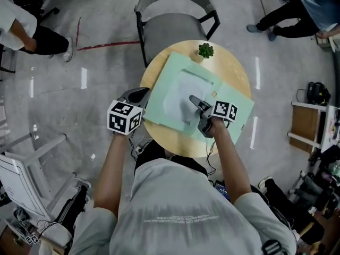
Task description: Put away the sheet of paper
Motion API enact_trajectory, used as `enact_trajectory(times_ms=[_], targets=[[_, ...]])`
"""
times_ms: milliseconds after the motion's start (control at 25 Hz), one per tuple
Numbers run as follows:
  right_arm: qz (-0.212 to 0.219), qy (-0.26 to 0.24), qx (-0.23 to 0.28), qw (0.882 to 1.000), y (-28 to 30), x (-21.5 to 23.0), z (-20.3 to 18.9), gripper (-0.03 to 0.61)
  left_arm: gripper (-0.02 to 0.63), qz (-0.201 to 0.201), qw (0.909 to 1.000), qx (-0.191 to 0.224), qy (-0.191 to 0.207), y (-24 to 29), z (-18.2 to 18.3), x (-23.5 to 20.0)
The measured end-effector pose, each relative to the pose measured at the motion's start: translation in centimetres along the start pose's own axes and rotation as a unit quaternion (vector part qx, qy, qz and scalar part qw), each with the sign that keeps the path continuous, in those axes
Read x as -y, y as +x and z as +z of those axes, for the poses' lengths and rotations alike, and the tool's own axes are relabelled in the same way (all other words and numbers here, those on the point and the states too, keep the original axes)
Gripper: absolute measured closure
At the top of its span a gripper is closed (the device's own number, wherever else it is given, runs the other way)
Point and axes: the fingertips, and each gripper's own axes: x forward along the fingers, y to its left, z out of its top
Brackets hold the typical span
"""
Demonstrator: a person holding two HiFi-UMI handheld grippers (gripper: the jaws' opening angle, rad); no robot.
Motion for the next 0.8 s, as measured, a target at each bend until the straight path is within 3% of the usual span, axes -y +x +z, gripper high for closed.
enact_trajectory(times_ms=[280,400,480,640,760,800], targets=[[-0.011,0.008,0.021,1.000,-3.7,2.3,0.0,0.250,0.591,0.012,0.9997,0.008,0.019,-0.1,0.0,2.9],[-0.021,-0.035,0.034,0.999,-6.7,2.5,0.5,0.256,0.591,0.021,0.9990,0.017,0.036,-0.5,0.6,5.0],[-0.026,-0.091,0.050,0.994,-9.0,1.8,1.3,0.295,0.591,0.031,0.9978,0.028,0.053,-1.1,1.4,6.5],[-0.023,-0.211,0.089,0.973,-15.3,-0.6,2.1,0.425,0.591,0.057,0.9933,0.053,0.086,-3.2,3.0,10.1],[-0.026,-0.288,0.129,0.948,-21.0,-2.6,2.9,0.545,0.591,0.078,0.9868,0.084,0.114,-5.0,4.9,13.6],[-0.030,-0.312,0.141,0.939,-22.8,-3.2,3.0,0.549,0.591,0.084,0.9839,0.094,0.126,-5.7,5.6,14.8]])
